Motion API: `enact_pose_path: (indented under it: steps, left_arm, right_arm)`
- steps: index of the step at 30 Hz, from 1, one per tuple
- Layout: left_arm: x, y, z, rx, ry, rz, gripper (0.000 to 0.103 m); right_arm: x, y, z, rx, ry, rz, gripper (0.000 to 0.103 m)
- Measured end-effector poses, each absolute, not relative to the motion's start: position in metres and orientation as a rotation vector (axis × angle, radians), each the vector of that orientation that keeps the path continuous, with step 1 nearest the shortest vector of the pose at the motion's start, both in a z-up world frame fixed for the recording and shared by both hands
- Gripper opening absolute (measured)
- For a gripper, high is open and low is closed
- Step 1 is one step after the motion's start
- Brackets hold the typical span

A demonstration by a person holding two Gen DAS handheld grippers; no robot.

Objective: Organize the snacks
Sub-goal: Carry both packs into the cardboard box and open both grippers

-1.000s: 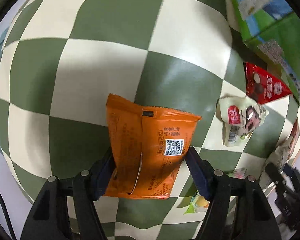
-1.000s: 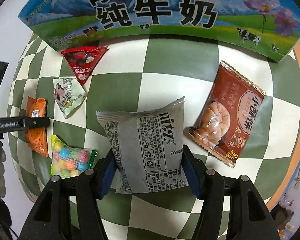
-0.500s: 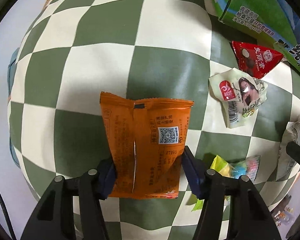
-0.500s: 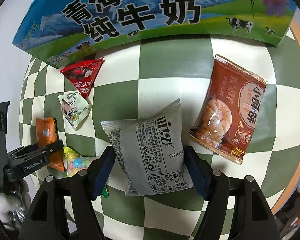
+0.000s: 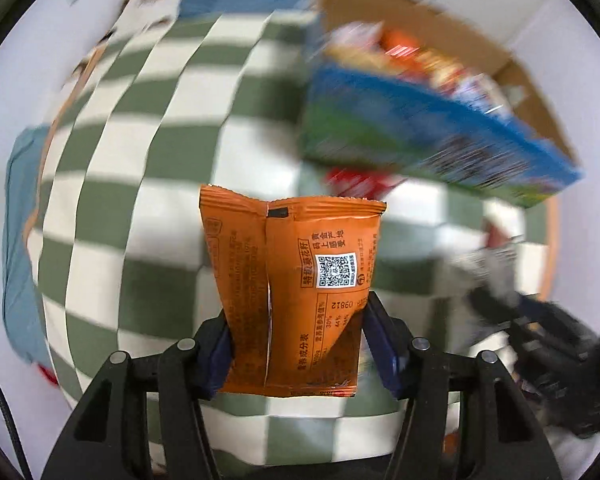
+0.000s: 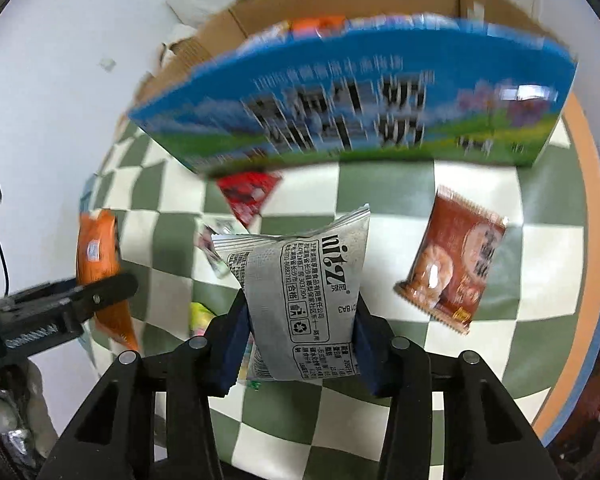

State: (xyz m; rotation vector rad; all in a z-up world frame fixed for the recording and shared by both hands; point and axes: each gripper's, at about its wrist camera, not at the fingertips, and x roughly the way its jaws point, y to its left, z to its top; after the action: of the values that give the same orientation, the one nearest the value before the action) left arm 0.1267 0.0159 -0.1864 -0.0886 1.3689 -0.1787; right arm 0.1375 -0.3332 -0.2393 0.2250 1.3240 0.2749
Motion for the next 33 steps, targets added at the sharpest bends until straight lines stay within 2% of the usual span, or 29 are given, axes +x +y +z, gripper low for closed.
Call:
enact_pose_path:
  steps: [3, 7, 13, 20, 27, 33]
  left_arm:
    - [0.168, 0.014, -0.152, -0.066, 1.327, -0.22, 0.056]
    - [0.186, 0.004, -0.143, -0.094, 1.341, -0.244, 0.056]
    - [0.215, -0.015, -0.117, -0.098, 1.296, -0.317, 0.056]
    - [0.279, -0.06, -0.081, -0.082, 1.222, -0.371, 0.056]
    - [0.361, -0.088, -0.121, -0.246, 1.404, -0.399, 0.056]
    - [0.392, -0.104, -0.169, -0.285, 1.551, -0.382, 0.056]
  right_arm:
    - [0.144, -0.344, -0.239, 0.235, 1.329, 0.272, 0.049]
    - [0.147, -0.358, -0.236, 0.313, 1.311, 0.261, 0.048]
    - [0.159, -0.396, -0.175, 0.411, 1.194, 0.263, 0.048]
    - [0.215, -0.434, -0.115, 0.36, 1.061, 0.204, 0.048]
    - [0.281, -0.449, -0.129, 0.281, 1.142, 0.155, 0.048]
    - [0.307, -0.453, -0.158, 0.256, 1.246, 0.137, 0.048]
